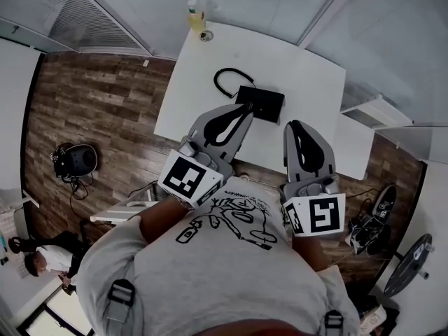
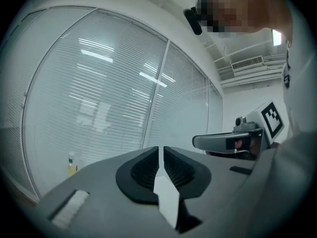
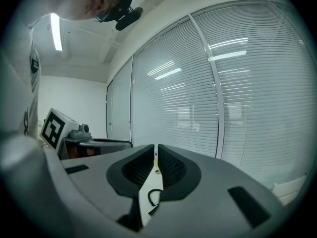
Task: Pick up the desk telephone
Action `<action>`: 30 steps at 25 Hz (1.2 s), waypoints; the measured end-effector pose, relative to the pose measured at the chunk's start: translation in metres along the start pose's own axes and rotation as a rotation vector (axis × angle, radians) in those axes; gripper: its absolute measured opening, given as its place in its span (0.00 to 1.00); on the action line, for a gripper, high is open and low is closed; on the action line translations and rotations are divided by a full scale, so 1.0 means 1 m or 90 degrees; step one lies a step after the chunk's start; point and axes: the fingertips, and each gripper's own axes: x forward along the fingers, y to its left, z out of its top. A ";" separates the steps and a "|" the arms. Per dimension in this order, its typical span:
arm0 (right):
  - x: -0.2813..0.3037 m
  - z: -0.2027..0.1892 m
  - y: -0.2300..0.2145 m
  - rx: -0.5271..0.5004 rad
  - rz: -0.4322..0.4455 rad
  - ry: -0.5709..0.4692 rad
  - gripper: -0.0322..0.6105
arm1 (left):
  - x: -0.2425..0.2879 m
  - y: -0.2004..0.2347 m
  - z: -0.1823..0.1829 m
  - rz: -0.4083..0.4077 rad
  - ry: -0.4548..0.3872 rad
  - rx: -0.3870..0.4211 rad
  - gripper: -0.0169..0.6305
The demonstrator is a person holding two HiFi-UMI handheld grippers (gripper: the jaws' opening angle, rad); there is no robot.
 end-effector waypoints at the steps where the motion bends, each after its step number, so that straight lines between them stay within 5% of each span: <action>1: 0.010 0.001 0.001 0.000 -0.002 0.002 0.08 | 0.002 0.010 0.002 -0.003 0.001 0.001 0.07; 11: 0.075 -0.002 0.006 0.007 -0.035 0.021 0.08 | 0.014 0.075 0.010 -0.028 0.009 -0.001 0.07; 19: 0.086 -0.015 -0.008 0.018 -0.039 0.036 0.08 | 0.033 0.085 0.000 -0.049 0.023 -0.012 0.07; 25: 0.088 -0.047 -0.032 0.040 -0.039 0.072 0.09 | 0.052 0.087 -0.042 -0.067 0.076 -0.082 0.11; 30: 0.096 -0.114 -0.056 0.105 -0.039 0.141 0.16 | 0.075 0.098 -0.115 -0.074 0.174 -0.089 0.19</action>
